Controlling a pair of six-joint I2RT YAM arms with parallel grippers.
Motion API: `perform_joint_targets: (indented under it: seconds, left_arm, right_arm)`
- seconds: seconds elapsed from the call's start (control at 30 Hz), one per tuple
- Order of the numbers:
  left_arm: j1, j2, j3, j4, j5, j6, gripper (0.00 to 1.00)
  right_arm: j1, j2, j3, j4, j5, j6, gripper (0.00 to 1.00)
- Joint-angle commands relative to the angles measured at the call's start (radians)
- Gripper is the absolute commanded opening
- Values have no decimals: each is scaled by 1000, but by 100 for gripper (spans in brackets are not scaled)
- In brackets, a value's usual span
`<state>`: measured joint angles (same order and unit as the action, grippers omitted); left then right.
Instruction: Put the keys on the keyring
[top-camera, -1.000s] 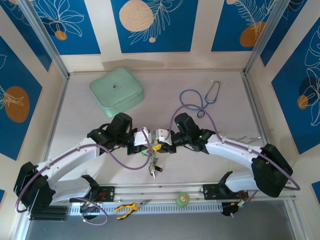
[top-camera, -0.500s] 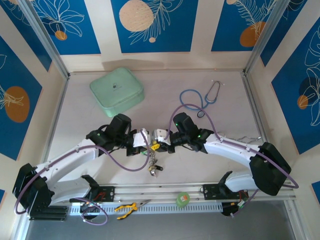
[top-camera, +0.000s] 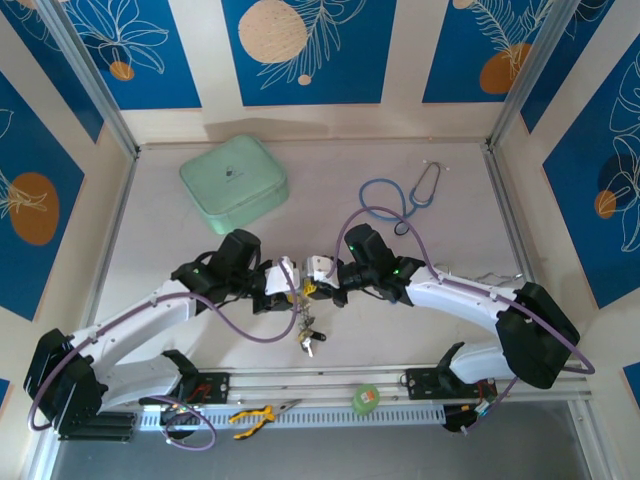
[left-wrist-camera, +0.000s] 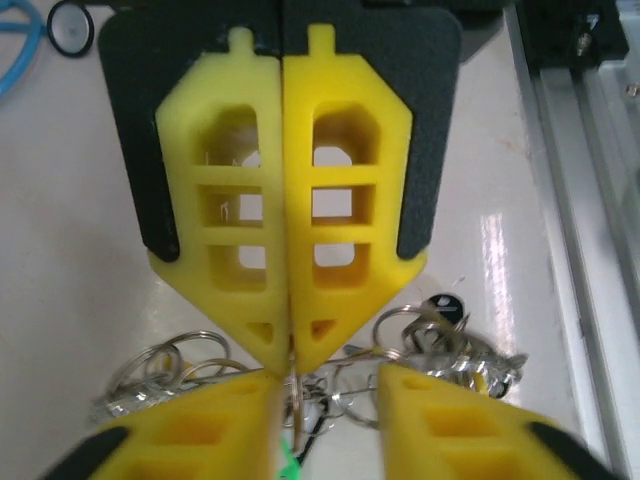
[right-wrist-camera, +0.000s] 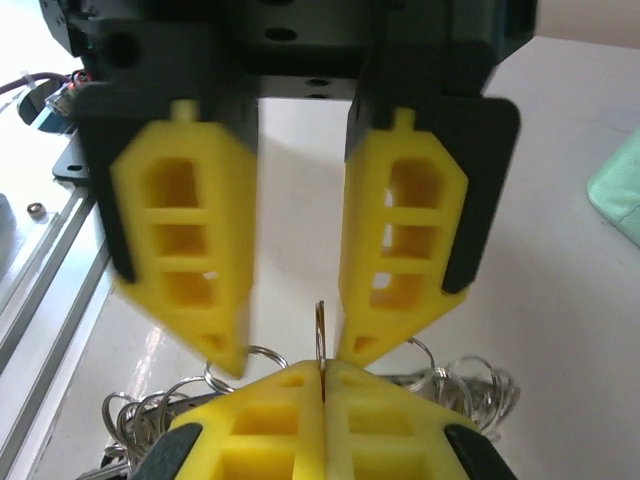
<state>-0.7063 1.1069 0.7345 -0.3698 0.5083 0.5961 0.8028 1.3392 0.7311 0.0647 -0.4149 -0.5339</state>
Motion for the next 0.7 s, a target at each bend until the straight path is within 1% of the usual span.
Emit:
perform_joint_targets:
  seconds: [0.0, 0.13, 0.27, 0.43, 0.67]
  left_arm:
    - [14, -21, -33, 89, 27, -7, 41]
    - [20, -53, -93, 156, 27, -24, 49]
    - [21, -87, -150, 217, 23, -26, 51]
    - [22, -124, -211, 278, 26, -33, 51]
    - [22, -131, -243, 318, 18, -44, 44]
  right_arm:
    - [17, 14, -14, -3, -17, 8, 0]
    - [18, 5, -22, 4, -23, 9, 0]
    - [16, 2, -28, 13, -27, 14, 0]
    - [15, -2, -34, 19, -32, 19, 0]
    - [15, -9, -36, 21, -44, 26, 0]
